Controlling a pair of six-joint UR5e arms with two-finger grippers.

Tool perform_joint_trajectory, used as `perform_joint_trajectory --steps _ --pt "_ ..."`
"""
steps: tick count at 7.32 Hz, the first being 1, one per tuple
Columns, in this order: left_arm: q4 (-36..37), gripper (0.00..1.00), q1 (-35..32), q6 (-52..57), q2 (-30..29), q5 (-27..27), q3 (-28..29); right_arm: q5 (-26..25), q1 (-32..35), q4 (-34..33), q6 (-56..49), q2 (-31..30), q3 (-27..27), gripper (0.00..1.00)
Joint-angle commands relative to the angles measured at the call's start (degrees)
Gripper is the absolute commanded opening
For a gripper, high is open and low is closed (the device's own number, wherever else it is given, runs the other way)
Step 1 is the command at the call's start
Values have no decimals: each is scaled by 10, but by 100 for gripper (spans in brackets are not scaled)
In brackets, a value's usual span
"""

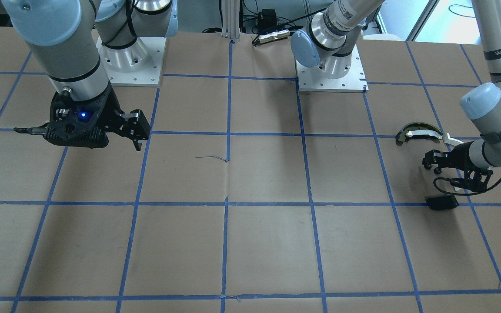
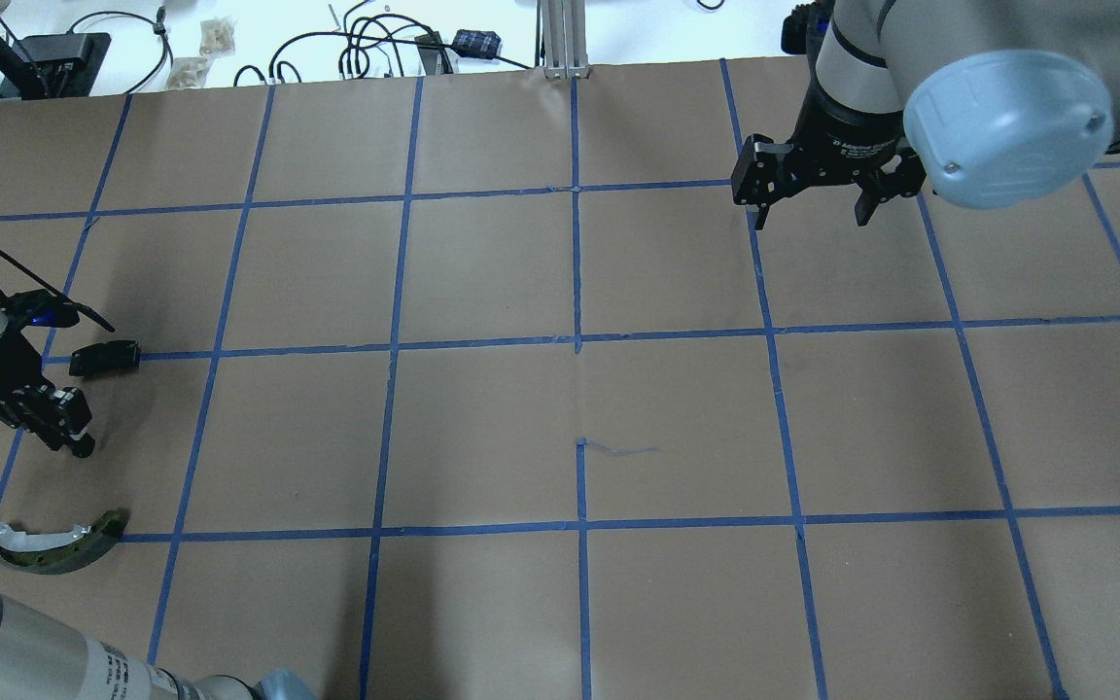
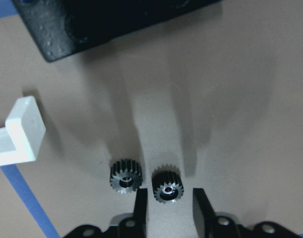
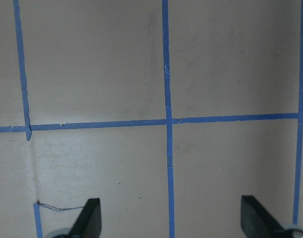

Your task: Place bearing gear from tray to pile

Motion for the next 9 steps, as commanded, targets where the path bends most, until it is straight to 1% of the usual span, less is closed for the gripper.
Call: perform_joint_trajectory --steps 1,2,3,5,6,7,8,9 --pt "-60 100 -11 -37 20 -9 25 0 0 0 0 0 0 100" --pt "-90 100 -24 -48 35 -47 54 0 0 0 1 0 0 100" --pt "-109 100 -52 -54 51 -90 83 0 0 0 1 0 0 100" --pt "-119 100 -170 -95 92 -86 121 0 0 0 -1 0 0 100" --pt "-121 100 -219 -202 125 -90 123 0 0 0 0 0 1 100" --pt "-128 100 -257 -273 167 -90 121 0 1 0 -1 0 1 100" --pt "-127 100 -286 -280 197 -92 121 0 1 0 -1 0 0 100" --pt "-142 100 -308 -284 228 -113 118 0 1 0 -1 0 0 100"
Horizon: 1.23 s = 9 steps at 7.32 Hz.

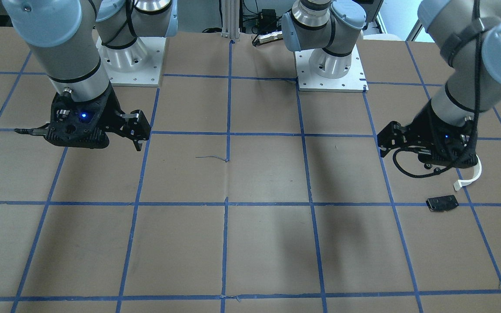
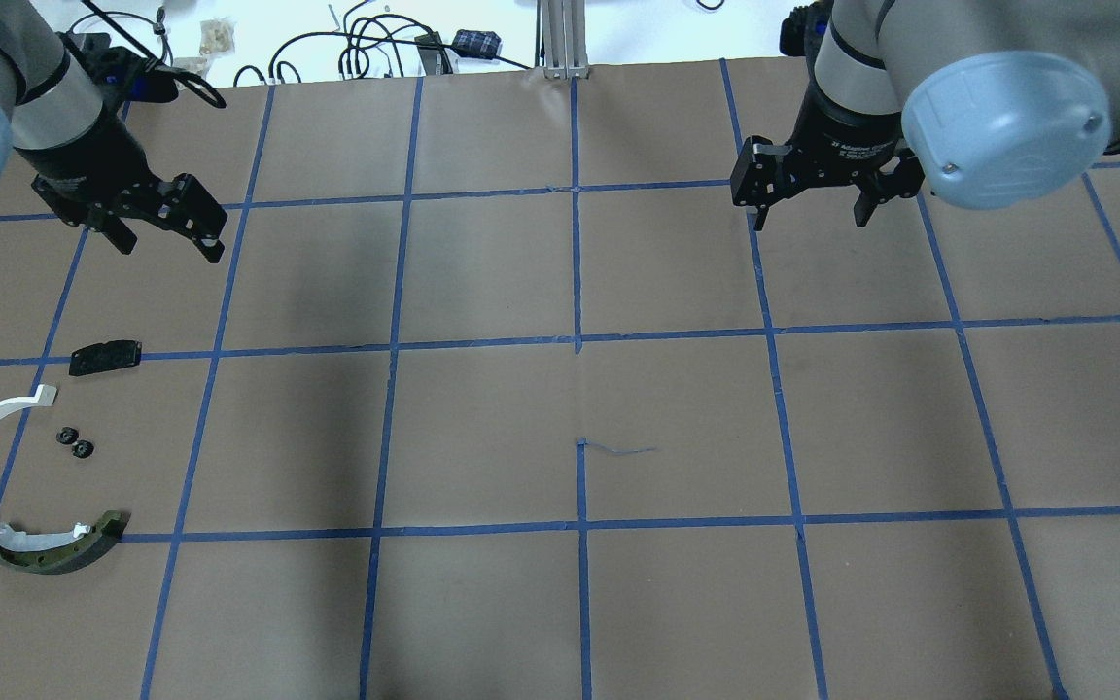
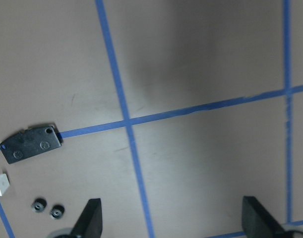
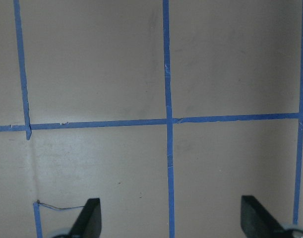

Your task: Place bearing gear from tray to pile

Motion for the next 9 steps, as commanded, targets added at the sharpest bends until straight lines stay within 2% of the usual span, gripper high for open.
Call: perform_joint_trajectory --steps 1,4,5,7,9 --pt "-15 100 -51 -23 56 -16 -6 0 0 0 0 0 0 100" --pt "-18 100 -74 -83 59 -15 -18 0 0 0 0 0 0 100" --pt "-18 100 -96 -143 63 -14 -29 0 0 0 -1 0 0 100" --pt "-17 100 -109 -158 64 -11 -31 0 0 0 -1 0 0 100" --pt "-17 100 -104 -150 66 15 -31 0 0 0 0 0 0 100"
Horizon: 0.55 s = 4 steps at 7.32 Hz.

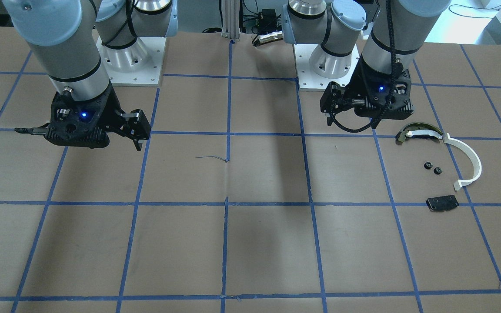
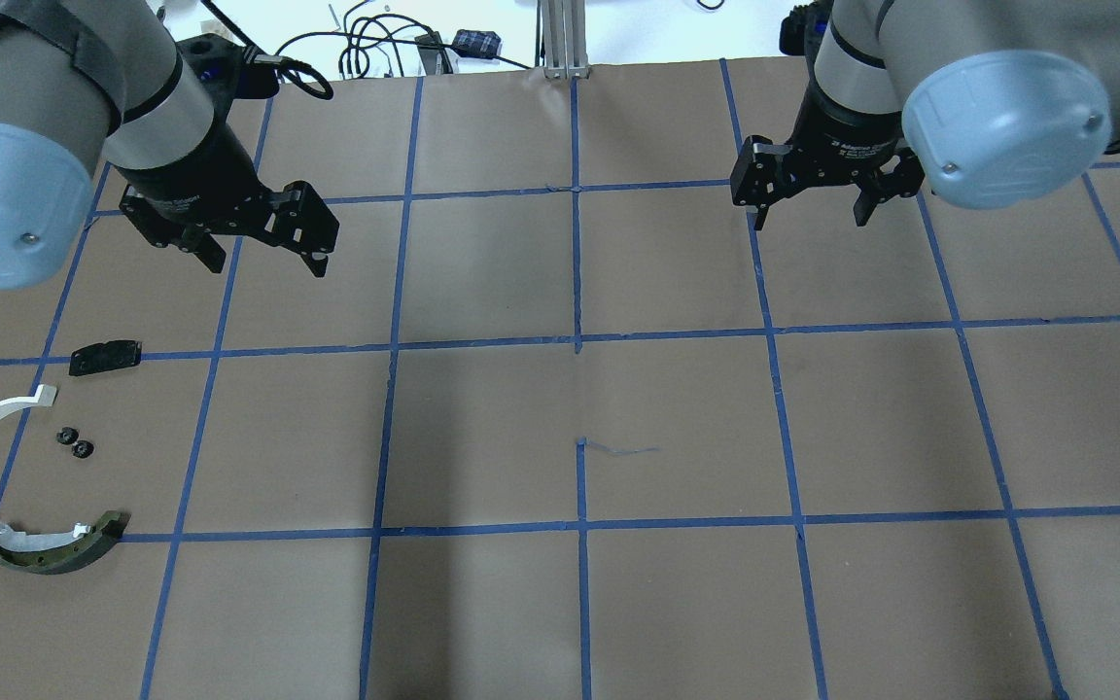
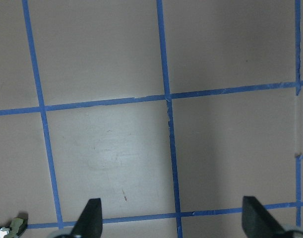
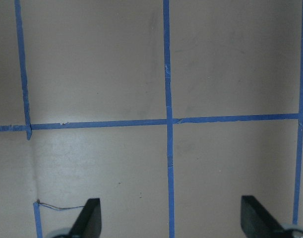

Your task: Place bearing gear from tray to pile

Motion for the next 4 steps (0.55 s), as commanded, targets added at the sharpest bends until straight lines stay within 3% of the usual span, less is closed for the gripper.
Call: perform_joint_trajectory --steps 1,4 --pt "-1 100 7 4 1 14 0 0 0 0 0 0 1 100" --pt "0 100 4 -2 0 5 -1 0 0 0 0 0 1 100"
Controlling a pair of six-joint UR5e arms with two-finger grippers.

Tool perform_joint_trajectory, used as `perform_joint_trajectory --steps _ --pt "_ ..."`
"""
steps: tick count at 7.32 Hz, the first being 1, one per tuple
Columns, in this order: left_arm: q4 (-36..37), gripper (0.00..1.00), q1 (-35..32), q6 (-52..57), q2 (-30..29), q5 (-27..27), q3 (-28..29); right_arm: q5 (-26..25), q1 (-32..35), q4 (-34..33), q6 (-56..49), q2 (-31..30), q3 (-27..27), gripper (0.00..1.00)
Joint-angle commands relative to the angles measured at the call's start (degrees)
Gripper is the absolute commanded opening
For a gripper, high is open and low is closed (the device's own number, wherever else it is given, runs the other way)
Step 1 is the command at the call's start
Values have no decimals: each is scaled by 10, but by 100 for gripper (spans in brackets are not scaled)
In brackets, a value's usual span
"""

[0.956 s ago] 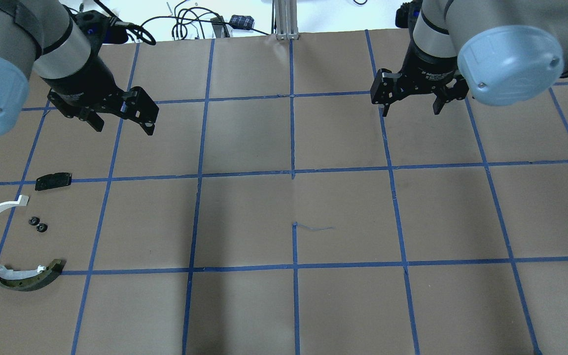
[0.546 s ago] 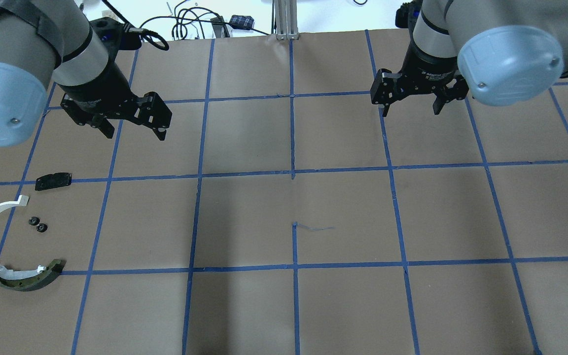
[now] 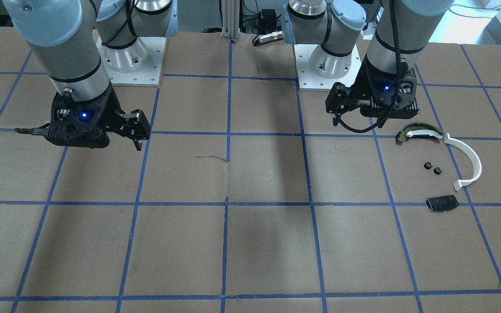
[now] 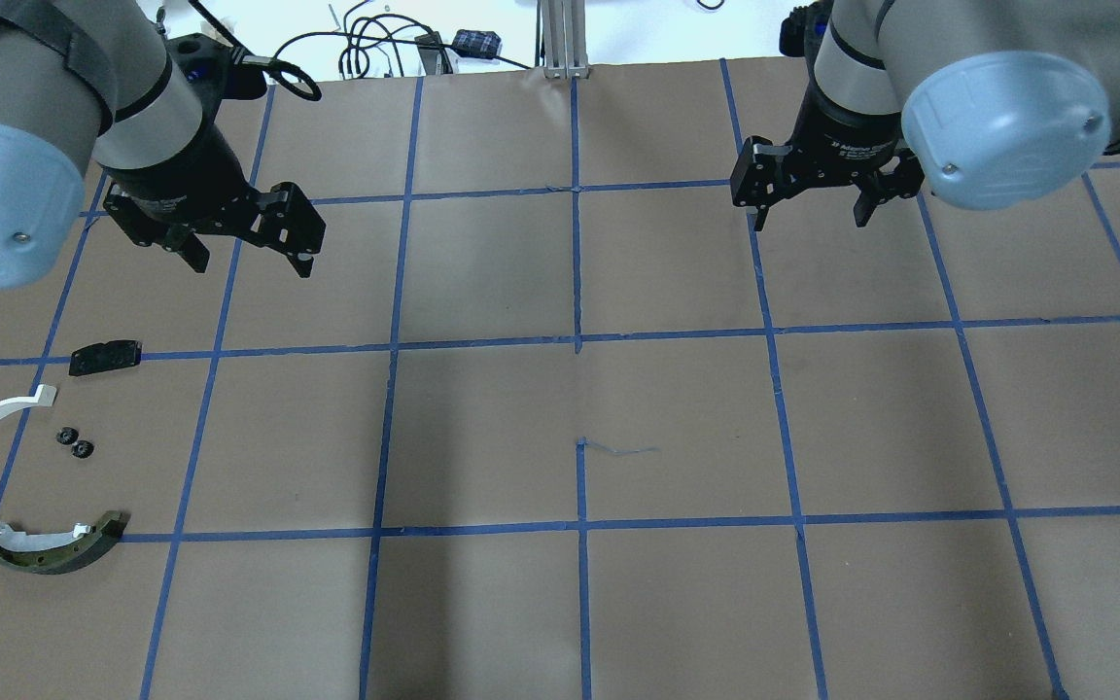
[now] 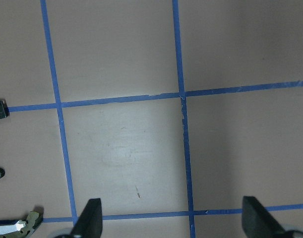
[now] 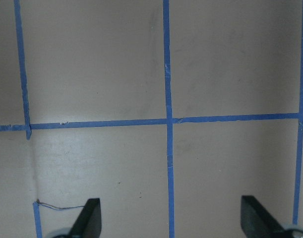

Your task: Place bearing gear from tray to pile

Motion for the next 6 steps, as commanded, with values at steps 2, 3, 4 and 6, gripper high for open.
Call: perform_joint_trajectory --steps 2,3,4,6 --pt "-1 100 5 -6 0 -12 -6 0 2 0 0 0 1 100" --pt "0 100 5 -6 0 -16 -7 0 2 0 0 0 1 100" --pt "-1 100 9 -8 0 -15 -8 0 2 0 0 0 1 100" --pt "-10 100 12 -8 5 -12 -7 0 2 0 0 0 1 100"
